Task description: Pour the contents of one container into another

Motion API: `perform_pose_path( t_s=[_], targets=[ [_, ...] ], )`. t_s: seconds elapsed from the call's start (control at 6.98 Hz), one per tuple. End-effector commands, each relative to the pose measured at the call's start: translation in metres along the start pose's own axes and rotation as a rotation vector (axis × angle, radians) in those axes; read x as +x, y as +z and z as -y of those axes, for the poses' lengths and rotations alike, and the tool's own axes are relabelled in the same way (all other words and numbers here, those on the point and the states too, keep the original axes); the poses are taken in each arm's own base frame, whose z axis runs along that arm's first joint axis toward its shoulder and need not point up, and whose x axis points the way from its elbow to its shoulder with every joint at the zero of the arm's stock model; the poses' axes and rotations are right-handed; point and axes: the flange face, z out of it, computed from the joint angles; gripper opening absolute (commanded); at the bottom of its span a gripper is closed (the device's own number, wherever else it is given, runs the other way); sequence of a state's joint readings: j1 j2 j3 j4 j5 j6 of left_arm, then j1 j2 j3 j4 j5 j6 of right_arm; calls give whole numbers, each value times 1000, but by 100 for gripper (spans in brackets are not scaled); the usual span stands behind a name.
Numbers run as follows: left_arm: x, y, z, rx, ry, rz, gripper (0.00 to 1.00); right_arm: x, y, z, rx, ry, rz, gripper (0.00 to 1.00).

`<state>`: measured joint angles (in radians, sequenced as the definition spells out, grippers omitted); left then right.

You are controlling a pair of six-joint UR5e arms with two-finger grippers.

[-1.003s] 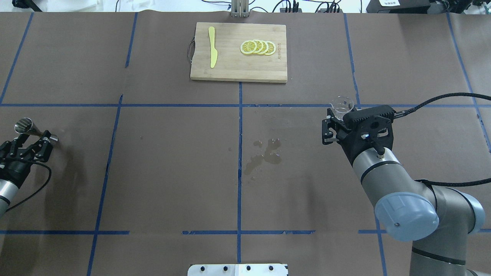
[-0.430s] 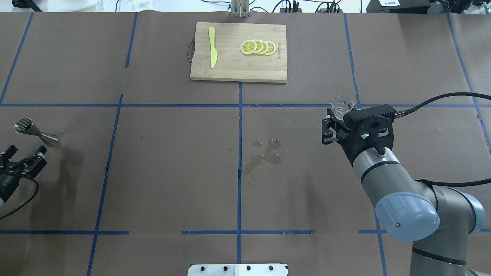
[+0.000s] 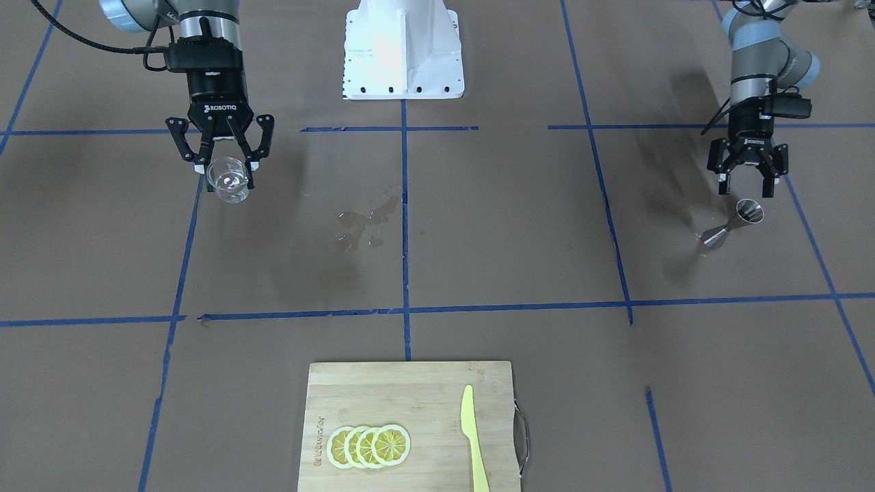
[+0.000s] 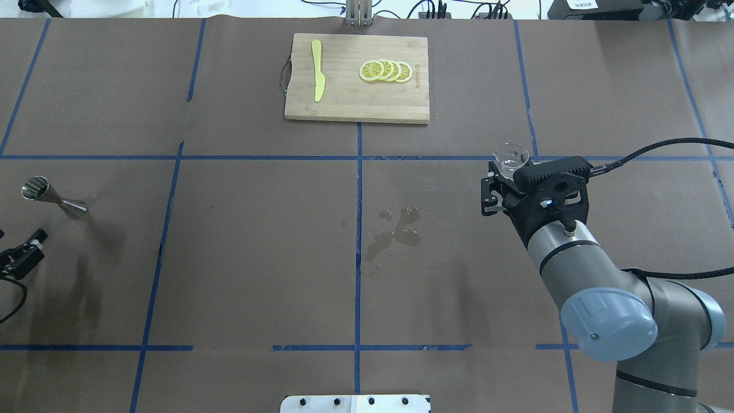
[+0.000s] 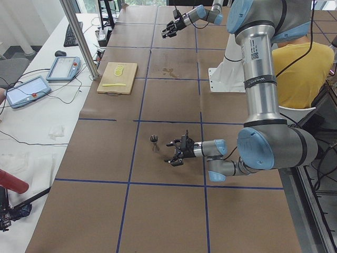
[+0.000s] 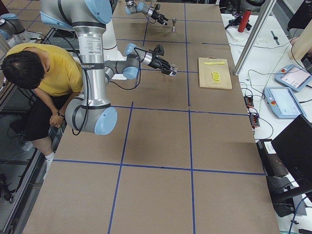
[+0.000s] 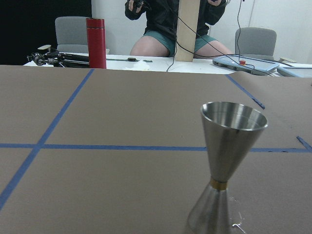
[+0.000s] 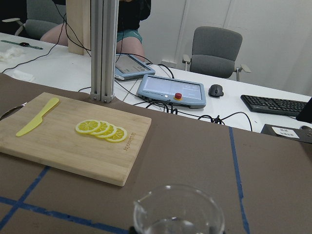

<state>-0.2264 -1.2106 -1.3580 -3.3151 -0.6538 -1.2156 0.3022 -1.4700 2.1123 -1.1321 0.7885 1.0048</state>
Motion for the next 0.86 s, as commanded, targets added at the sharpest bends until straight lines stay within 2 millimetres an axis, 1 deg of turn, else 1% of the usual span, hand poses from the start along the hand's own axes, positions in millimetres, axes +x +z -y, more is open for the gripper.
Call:
perform_pose_path(
  t_s=[0.0, 0.14, 0.29, 0.43, 0.57, 0.72],
  targets=[
    [-60, -35, 25, -14, 26, 14, 99, 0, 0, 0, 0, 0, 0, 24],
    [-83, -44, 29, -29, 36, 26, 99, 1, 1, -1, -1, -2, -4, 24],
    [-97, -49, 21, -114, -11, 5, 99, 5, 3, -5, -6, -9, -12, 24],
    [-100, -50, 20, -155, -13, 1, 99, 7, 8, -12, -11, 1, -24, 24],
    [-106, -44, 28, -206, -51, 12, 99, 10, 16, -22, -4, 13, -50, 24],
    [-102, -30, 40, -234, -20, -11, 99, 11, 19, -25, 5, 26, -48, 24]
  ],
)
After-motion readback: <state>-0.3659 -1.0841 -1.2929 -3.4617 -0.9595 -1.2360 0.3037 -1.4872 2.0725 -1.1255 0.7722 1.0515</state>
